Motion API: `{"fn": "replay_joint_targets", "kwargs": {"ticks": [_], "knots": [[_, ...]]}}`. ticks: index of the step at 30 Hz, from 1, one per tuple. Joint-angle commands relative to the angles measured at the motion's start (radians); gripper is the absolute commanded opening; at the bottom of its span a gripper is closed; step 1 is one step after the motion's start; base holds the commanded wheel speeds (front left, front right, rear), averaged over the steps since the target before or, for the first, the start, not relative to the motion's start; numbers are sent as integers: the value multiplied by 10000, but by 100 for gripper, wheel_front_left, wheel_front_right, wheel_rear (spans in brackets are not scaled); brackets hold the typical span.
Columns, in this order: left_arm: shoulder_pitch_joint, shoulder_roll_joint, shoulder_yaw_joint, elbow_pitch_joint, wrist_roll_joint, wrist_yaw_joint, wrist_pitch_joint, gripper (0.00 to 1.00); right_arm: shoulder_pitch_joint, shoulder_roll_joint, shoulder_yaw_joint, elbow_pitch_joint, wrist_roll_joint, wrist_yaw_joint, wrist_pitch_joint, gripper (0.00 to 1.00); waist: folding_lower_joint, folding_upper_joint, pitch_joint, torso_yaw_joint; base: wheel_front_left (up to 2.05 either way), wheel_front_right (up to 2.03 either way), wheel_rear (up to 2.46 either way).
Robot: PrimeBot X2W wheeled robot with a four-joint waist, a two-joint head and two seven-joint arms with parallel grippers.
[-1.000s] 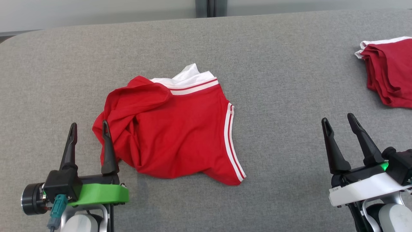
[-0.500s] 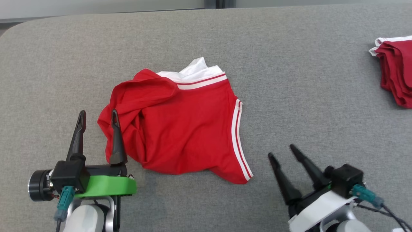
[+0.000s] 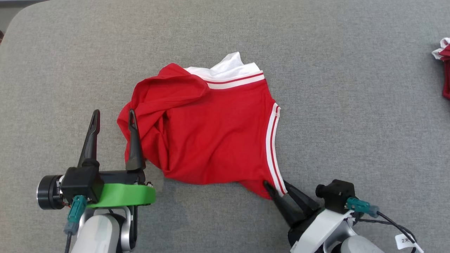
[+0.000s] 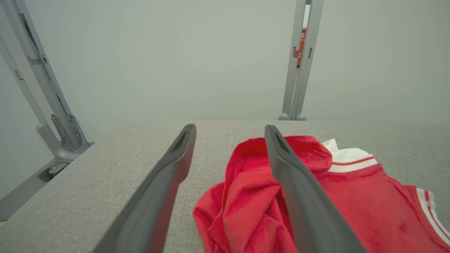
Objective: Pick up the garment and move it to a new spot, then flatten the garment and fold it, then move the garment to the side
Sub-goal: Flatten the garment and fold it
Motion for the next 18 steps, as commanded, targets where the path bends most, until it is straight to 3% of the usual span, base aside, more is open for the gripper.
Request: {"fn": "replay_joint_targets", "kwargs": {"ticks": [1,8,18], "knots": [[-138,-26,60,-1,80,-38,-3,100,-144,-143,6,-102,106,1,-152,0,0,0,-14,-13,0,0,0],[-10,-83,352,-121,246,-107,-3,100,-591,-816,-671,-1485,283,1,-709,0,0,0,-1,-351,0,0,0],[-42,-236,582,-120,427,-255,-3,100,-506,-1078,-2658,-3864,-43,1,-112,0,0,0,-16,-716,0,0,0]]}}
